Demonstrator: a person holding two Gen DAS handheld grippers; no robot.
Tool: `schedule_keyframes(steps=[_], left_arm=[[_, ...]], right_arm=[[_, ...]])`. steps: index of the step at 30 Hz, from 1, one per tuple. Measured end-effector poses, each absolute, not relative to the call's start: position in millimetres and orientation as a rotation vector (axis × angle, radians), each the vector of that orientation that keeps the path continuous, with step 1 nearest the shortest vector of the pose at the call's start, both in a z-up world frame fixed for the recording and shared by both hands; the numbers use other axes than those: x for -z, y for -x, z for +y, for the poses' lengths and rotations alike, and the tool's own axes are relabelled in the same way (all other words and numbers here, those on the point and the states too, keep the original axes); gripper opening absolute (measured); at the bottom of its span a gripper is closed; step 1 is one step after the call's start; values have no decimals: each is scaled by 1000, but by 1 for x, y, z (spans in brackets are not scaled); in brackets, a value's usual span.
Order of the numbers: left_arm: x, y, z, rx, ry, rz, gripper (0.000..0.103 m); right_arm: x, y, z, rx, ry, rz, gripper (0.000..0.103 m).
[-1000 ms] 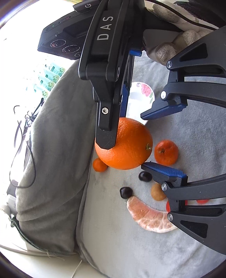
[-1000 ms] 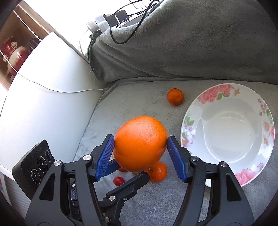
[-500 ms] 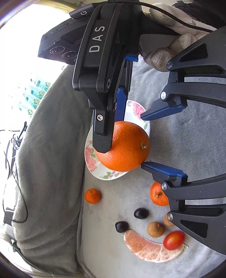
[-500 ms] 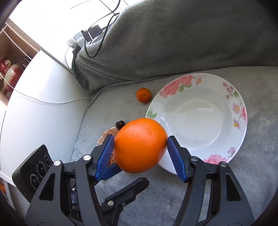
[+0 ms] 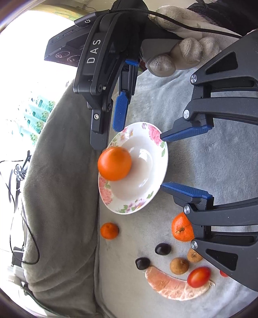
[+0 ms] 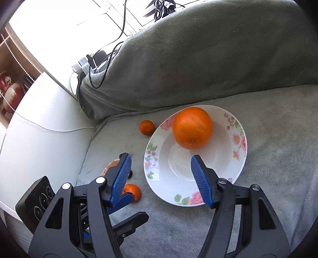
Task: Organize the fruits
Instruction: 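Move the right tool toward a tangerine while the left tool approaches a cherry tomato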
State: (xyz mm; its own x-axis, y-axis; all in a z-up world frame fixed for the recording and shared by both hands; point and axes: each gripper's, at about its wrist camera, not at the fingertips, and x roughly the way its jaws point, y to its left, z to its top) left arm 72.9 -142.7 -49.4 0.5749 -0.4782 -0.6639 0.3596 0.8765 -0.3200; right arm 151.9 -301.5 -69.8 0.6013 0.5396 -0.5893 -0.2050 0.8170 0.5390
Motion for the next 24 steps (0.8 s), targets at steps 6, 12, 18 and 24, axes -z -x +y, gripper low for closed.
schedule_keyframes(steps=[6,12,18,24], left_arm=[[51,-72,-133,461,146,822,41],[48,-66,-114,412,134,800,41],[50,-59,-84,374,143,774,41],[54,-49,-56,298,128,774,41]], right_arm=[[69,-144,-302,-427,-398,796,66],[66,-136,-298,-424,-350,751,67],[63,-130,-293,-449,-318,706,68],[62,-126,-275,-475,-214,711,68]])
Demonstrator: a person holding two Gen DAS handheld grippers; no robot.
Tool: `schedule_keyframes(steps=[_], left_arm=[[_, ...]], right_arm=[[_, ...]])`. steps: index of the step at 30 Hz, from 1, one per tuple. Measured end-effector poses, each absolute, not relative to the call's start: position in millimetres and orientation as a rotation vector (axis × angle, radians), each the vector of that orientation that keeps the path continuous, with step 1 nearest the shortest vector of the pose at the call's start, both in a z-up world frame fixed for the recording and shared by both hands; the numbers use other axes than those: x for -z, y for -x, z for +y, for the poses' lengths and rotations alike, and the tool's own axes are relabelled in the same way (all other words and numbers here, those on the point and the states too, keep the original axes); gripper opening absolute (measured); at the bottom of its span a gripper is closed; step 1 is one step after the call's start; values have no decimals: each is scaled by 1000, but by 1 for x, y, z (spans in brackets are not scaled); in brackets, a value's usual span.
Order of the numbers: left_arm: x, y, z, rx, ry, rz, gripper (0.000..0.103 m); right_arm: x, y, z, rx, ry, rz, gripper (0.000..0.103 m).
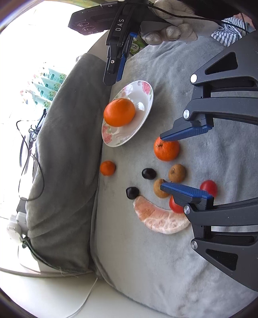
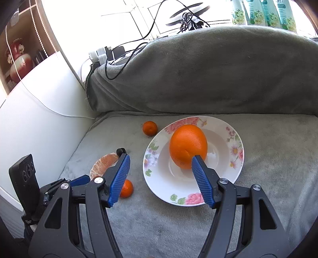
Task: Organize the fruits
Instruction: 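Move the right tool toward a tangerine while the left tool approaches a cherry tomato, then grasp the tangerine with the right tool while the left tool grasps the cherry tomato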
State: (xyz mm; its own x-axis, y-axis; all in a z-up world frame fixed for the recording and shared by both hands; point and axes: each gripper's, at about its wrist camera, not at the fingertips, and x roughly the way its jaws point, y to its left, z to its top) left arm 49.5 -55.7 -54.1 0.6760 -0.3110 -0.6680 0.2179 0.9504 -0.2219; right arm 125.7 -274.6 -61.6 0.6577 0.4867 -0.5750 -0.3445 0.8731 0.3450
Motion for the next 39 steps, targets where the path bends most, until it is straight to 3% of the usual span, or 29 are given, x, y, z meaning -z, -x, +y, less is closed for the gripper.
schedule_keyframes(steps=[15,39], left_arm=[[70,-47,-14,223,179,802,41],[83,-66,-32,256,12,839,36]], right_arm=[[76,-108,-226,-559,-48,735,68],[113,-122,-174,-593,65,820,68]])
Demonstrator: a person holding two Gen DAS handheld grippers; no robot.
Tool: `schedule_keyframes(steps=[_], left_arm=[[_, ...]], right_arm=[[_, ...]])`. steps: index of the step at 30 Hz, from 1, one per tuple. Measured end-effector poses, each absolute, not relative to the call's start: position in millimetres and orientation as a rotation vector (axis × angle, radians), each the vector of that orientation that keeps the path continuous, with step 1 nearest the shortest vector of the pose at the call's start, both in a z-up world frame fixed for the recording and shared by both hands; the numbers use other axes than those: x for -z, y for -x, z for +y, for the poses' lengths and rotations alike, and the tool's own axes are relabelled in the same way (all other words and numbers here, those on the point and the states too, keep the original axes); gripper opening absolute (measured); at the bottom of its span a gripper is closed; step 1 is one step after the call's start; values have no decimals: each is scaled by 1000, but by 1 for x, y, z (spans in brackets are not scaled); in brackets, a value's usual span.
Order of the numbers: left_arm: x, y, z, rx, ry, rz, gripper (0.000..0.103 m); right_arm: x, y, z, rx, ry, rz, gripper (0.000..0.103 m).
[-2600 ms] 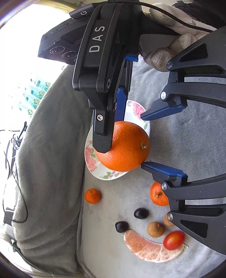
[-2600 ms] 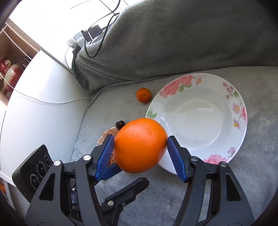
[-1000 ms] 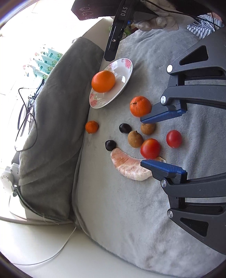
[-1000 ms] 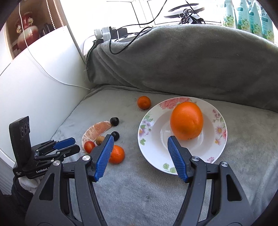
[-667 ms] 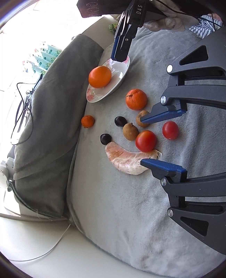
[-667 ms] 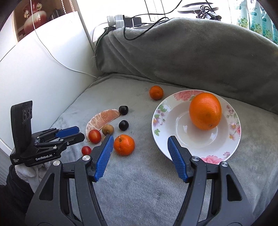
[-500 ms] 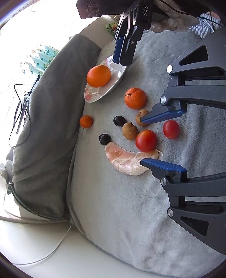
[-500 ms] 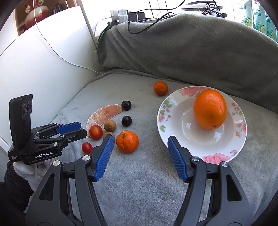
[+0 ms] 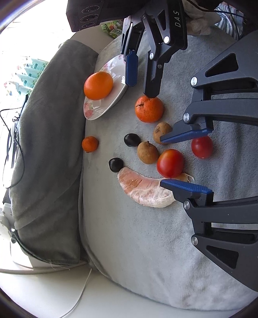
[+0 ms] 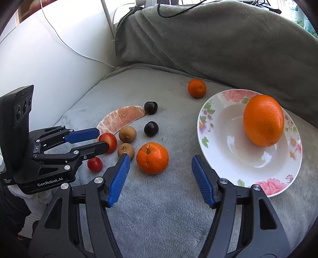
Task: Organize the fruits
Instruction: 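Grasp the tangerine with the right tool while the left tool grasps the cherry tomato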
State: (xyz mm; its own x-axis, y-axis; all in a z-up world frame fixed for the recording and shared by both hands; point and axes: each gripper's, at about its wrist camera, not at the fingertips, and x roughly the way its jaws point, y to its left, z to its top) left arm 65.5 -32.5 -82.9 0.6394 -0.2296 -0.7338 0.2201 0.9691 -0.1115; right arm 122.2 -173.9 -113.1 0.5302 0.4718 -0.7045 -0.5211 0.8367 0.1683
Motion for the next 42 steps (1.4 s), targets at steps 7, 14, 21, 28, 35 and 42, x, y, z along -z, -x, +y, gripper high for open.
schedule_keyframes(steps=[7,14,21,28,35,42], left_arm=[[89,-71,-34,255,0,859,35],[90,-72,-33,254,0,862,32],[90,-73,-33,253,1,861,32],[90,-73,-33,251,12,856,31],[88,-71,-31,250,28,849,31],[80,-67,-31,247,38,832,31]], right_arm=[[124,-133,-168,-596,62,850,68],[130,-137,-162,-600,80,861,66],[133,-138,-157,-605,99,873,57],[134,-137,-152,-619,114,874,46],[134,-133,-143,-606,159,853,43],[130,-129,-149,-605,139,832,42]])
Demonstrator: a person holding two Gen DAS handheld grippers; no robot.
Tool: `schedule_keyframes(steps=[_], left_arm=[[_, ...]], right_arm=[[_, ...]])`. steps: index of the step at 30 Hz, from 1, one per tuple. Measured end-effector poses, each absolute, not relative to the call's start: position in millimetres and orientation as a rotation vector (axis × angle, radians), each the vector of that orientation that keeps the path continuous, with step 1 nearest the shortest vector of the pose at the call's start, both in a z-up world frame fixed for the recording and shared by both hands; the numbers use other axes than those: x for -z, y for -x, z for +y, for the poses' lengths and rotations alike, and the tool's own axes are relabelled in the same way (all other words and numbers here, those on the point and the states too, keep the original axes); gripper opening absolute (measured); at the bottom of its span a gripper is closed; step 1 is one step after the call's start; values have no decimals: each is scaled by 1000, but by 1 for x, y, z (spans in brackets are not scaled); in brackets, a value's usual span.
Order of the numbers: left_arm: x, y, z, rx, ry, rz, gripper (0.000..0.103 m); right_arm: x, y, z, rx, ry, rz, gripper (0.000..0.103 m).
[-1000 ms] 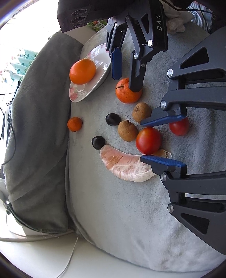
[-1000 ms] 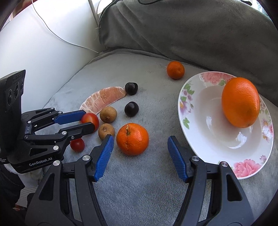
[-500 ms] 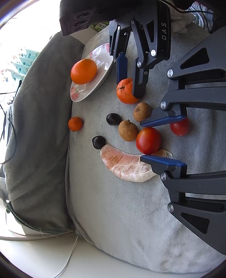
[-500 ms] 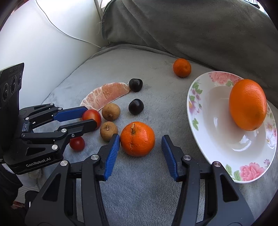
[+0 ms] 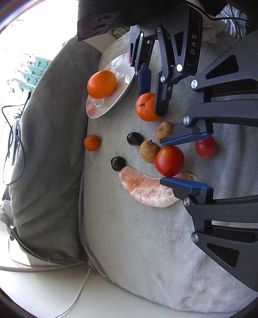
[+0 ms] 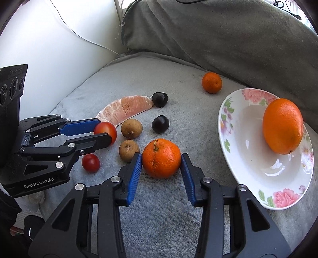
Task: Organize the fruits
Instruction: 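Grasp the tangerine with the right tool while the left tool grasps the cherry tomato, then carry tangerine and tomato into the plate and open both tools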
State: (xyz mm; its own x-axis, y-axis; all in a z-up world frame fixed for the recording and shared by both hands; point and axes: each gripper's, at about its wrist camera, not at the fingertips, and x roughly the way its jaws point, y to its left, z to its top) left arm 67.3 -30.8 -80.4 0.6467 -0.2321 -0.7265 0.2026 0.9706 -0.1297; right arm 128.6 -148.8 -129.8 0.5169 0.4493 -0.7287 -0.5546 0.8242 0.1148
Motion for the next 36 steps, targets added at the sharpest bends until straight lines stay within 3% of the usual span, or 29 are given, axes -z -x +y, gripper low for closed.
schedule_keyframes(steps=[36], left_arm=[[48,-105,-110,392,45,737,31]], right_arm=[[90,-114,-271,-411,4,725,42]])
